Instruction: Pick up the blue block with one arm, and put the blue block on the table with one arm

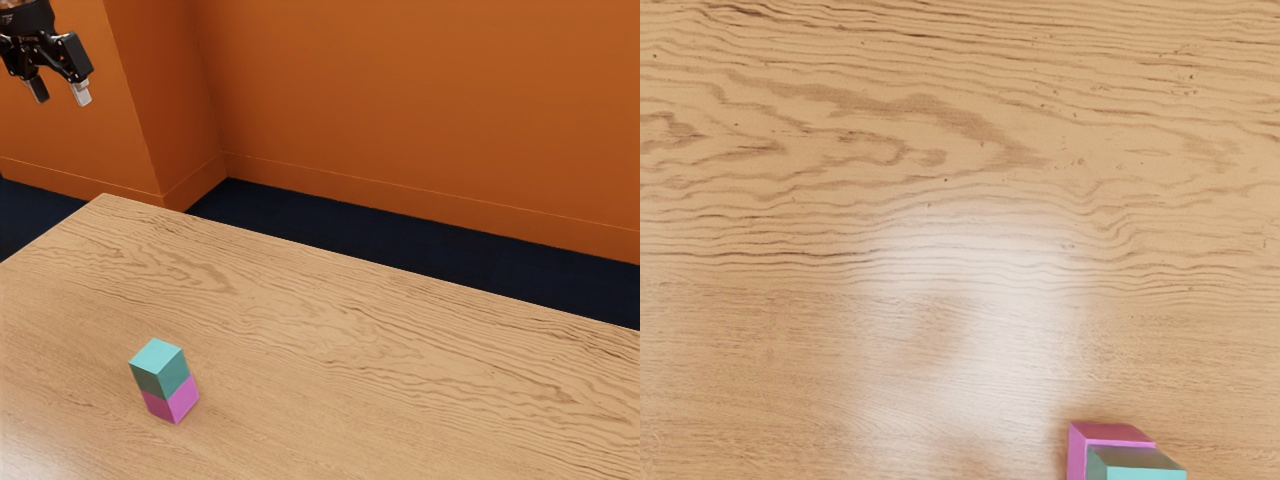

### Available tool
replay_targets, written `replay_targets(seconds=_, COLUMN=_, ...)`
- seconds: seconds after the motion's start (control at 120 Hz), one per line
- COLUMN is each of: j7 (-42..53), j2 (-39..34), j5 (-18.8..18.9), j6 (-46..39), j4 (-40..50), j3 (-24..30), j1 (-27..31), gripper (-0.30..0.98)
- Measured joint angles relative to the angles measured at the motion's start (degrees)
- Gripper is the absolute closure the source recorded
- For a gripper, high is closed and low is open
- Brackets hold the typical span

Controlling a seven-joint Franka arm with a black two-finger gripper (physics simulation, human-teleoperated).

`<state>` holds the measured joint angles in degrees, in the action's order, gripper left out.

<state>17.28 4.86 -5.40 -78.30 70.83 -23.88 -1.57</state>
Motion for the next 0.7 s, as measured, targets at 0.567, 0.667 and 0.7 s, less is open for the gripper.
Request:
replay_targets(seconds=0.567, j7=-0.15, j2=-1.5, j5=2.96, j6=-0.37, j4=-5.81, j3=-0.54, j1=-5.27, gripper=0.02)
replay_targets(seconds=0.667, j7=0.0, j2=3.56, j5=3.28, j6=-3.11, j4=-4.06, j3=-0.69, j1=-2.33, gripper=0.02)
replay_targets(seconds=0.7, j7=0.14, j2=5.5, j5=3.34, j6=-4.38, j4=-3.77, j3=-0.72, j1=-1.55, gripper=0.02)
